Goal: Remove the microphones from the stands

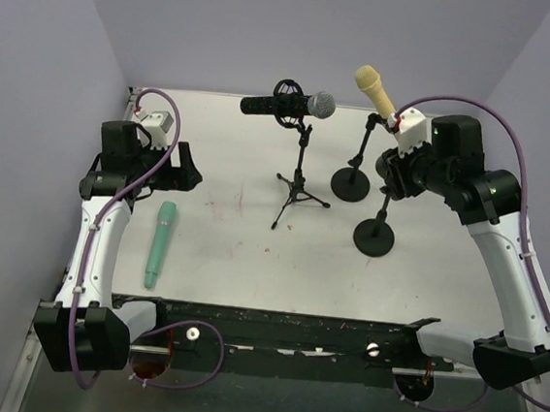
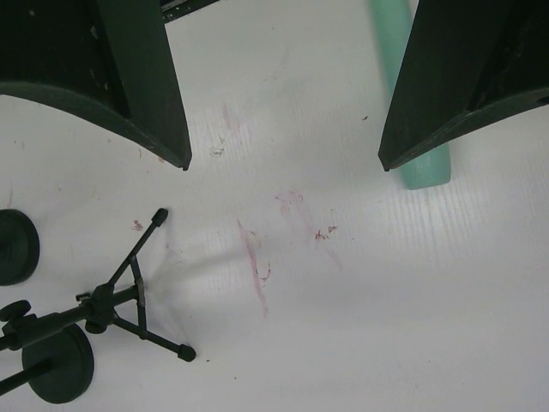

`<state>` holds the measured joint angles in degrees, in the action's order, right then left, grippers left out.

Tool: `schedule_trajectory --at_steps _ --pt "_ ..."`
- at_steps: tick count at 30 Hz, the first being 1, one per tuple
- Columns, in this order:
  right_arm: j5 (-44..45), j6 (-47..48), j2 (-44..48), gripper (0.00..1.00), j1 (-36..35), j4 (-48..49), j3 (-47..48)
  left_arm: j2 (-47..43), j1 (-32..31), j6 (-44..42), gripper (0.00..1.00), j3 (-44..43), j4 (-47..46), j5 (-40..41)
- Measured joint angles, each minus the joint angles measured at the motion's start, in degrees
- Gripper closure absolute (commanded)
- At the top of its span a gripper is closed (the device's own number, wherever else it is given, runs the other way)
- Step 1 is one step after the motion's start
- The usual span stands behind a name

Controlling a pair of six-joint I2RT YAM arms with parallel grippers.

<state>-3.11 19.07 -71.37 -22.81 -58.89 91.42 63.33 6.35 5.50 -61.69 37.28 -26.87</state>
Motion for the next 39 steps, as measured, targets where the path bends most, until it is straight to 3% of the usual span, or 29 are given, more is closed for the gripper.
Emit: schedule_trajectory --at_steps 8,12,15,25,30,34,39 --pt "5.0 -0.8 2.1 0.68 5.7 0.3 -1.9 0.2 -0.2 1.9 0.01 -0.6 -0.5 -1.9" --pt "5.3 -1.7 2.7 0.46 7.0 2.4 -3.3 -0.5 -0.7 2.5 0.01 -0.7 -1.3 -3.0" --pt "5.5 -2.8 2.9 0.45 7.2 2.8 -3.5 -1.6 -1.6 2.5 0.01 -0.7 -1.7 -4.8" --pt "4.8 -3.3 1.6 0.68 7.2 2.1 -1.2 -8.0 -4.7 -2.3 0.01 -3.9 -7.0 -14.5" --pt "0.8 -0.9 1.8 0.73 7.5 0.8 -0.8 -8.9 -5.8 -7.2 0.01 -6.6 -7.1 -21.2" --pt "-7.4 3.8 2.4 0.78 7.6 -3.1 0.8 -11.7 -8.9 -10.6 0.01 -6.6 -5.5 -25.8" --pt "-21.8 8.7 2.3 0.96 7.6 -9.8 5.1 -14.4 -18.8 -13.4 0.01 -6.1 -3.1 -27.1"
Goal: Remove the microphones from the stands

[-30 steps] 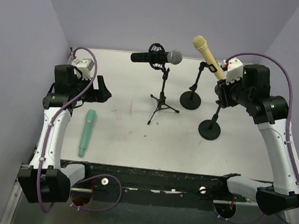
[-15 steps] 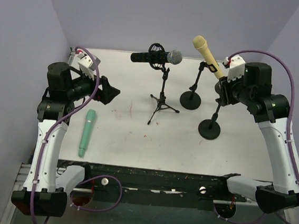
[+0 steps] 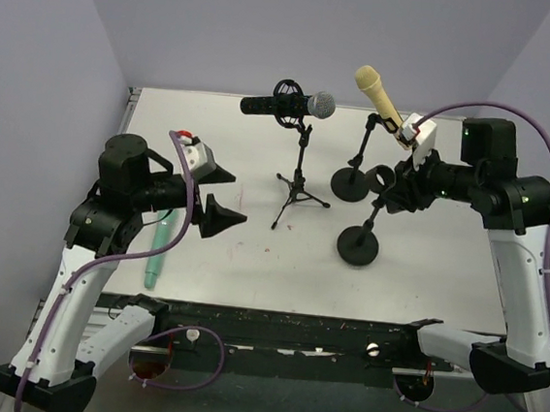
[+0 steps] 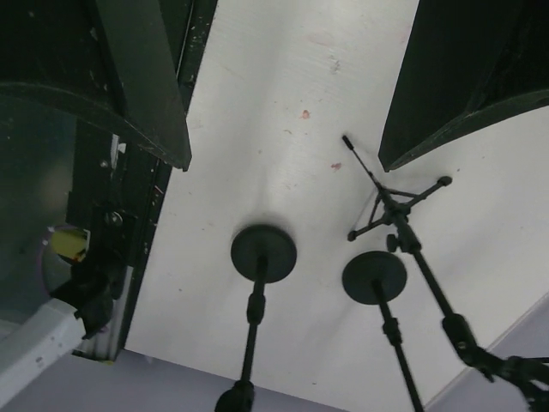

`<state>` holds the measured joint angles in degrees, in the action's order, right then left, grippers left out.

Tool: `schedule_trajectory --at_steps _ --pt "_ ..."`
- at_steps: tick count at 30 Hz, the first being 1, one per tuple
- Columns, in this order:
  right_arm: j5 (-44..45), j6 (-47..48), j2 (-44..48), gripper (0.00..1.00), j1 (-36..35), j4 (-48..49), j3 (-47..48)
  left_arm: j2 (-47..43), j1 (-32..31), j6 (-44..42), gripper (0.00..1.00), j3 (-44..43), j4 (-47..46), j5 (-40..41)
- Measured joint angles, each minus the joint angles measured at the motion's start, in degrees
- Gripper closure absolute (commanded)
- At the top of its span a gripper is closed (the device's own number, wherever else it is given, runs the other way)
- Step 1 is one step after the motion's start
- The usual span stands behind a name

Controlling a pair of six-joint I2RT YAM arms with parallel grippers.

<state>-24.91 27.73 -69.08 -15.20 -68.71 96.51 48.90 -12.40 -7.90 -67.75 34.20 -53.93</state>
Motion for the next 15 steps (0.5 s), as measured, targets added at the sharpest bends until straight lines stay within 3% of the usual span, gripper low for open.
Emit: schedule_trajectory --at_steps 6,15 --pt "-16.5 4.8 -1.6 0.99 -0.4 -1.4 2.6 -0.7 -11.4 -1.6 0.09 5.9 -0.6 0.7" --pt "-25.7 13.1 1.4 0.99 -4.1 10.8 -11.1 5.5 -26.9 -0.8 0.11 17.5 -15.8 10.8"
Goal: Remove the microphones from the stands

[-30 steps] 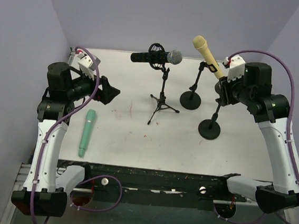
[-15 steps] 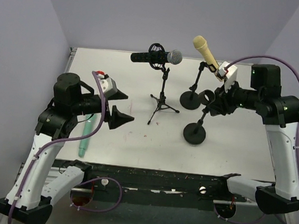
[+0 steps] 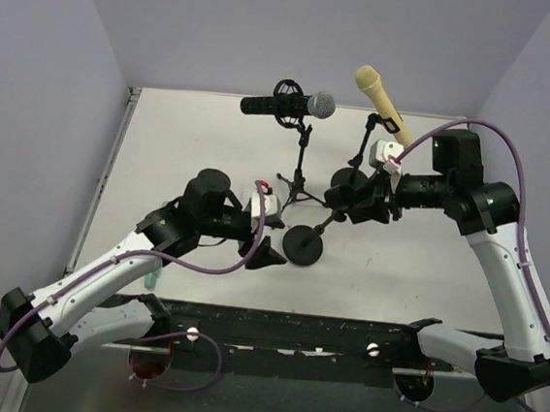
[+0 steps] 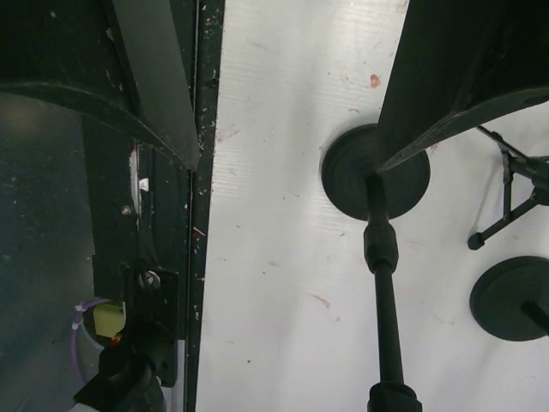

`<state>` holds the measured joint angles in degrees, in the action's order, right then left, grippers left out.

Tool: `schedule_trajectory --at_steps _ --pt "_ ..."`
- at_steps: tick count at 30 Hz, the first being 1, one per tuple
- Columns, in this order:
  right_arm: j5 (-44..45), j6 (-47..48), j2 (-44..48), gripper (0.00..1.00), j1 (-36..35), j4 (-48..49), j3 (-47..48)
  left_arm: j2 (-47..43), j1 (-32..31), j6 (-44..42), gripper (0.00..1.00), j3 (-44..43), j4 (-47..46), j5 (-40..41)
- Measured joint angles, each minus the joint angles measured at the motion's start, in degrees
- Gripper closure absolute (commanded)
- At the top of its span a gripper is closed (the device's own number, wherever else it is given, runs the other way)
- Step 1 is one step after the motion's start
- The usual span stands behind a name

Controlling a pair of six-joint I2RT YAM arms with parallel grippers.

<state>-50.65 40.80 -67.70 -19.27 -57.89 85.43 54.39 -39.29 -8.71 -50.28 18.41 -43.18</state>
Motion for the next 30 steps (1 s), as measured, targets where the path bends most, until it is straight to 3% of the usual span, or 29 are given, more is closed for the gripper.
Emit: schedule_trajectory --at_steps 5,15,22,25,30 --pt "-2.7 5.8 3.0 0.99 -0.6 1.3 -4.4 5.9 -5.7 0.4 0.11 4.4 -9.8 5.8" --pt "-3.7 11.7 4.7 0.99 -0.6 0.0 -5.1 20.3 -9.2 -1.2 0.23 4.8 -29.2 10.7" --pt "-4.0 14.0 3.4 0.99 -0.6 -3.2 -3.7 27.5 -9.6 -5.6 0.34 3.3 -34.5 11.9" --pt "-4.1 14.3 3.3 0.99 -0.6 -4.0 -3.5 28.9 -9.6 -7.2 0.46 2.9 -36.2 11.8" --pt "-3.9 13.9 3.3 0.99 -0.6 -4.3 -3.3 31.9 -9.6 -9.1 0.56 1.2 -36.6 11.5"
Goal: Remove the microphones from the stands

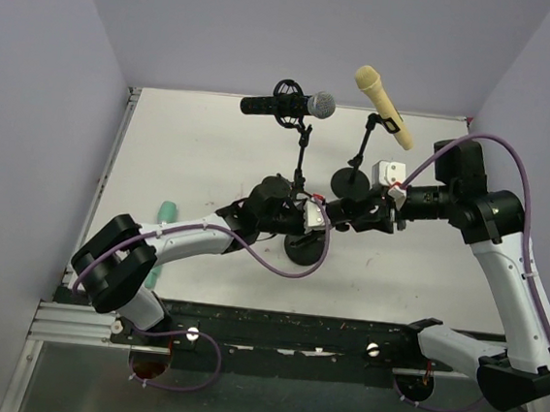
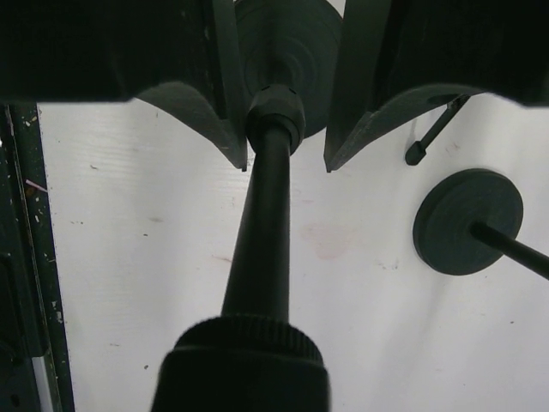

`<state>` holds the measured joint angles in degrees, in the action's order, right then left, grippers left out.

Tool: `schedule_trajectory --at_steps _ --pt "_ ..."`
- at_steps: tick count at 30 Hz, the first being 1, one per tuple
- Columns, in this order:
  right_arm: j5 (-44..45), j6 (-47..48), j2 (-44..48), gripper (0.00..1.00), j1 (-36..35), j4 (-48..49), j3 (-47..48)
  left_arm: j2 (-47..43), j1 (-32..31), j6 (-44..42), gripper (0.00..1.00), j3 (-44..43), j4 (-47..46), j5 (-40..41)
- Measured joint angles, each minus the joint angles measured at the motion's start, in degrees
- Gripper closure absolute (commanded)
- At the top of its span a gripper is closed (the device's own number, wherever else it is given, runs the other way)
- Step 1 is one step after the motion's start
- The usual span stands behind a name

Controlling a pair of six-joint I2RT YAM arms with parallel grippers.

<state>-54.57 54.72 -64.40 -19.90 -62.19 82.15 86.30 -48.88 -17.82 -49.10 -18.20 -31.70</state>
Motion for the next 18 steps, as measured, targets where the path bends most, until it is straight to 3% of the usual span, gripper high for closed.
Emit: schedule_trajectory --at_steps 4,7,8,14,18 --pt "0.7 -2.3 0.0 0.99 0.0 0.9 0.0 0.4 0.0 -1.9 0.7 0.0 0.3 -0.4" --pt "1.6 -5.7 0.0 0.99 0.0 2.7 0.0 0.4 0.0 -3.0 0.97 0.0 0.5 -0.5" --pt "1.8 -6.9 0.0 0.99 0.0 3.2 -0.1 0.4 0.0 -3.2 1.0 0.0 0.7 -0.6" --pt "4.0 -18.5 0.5 0.99 -0.1 9.2 -2.1 -2.2 0.0 -1.9 1.0 0.2 5.4 1.3" --pt "5.9 -30.2 0.9 0.99 -0.4 14.5 -2.9 -10.6 -0.5 1.6 1.0 2.6 11.5 9.5"
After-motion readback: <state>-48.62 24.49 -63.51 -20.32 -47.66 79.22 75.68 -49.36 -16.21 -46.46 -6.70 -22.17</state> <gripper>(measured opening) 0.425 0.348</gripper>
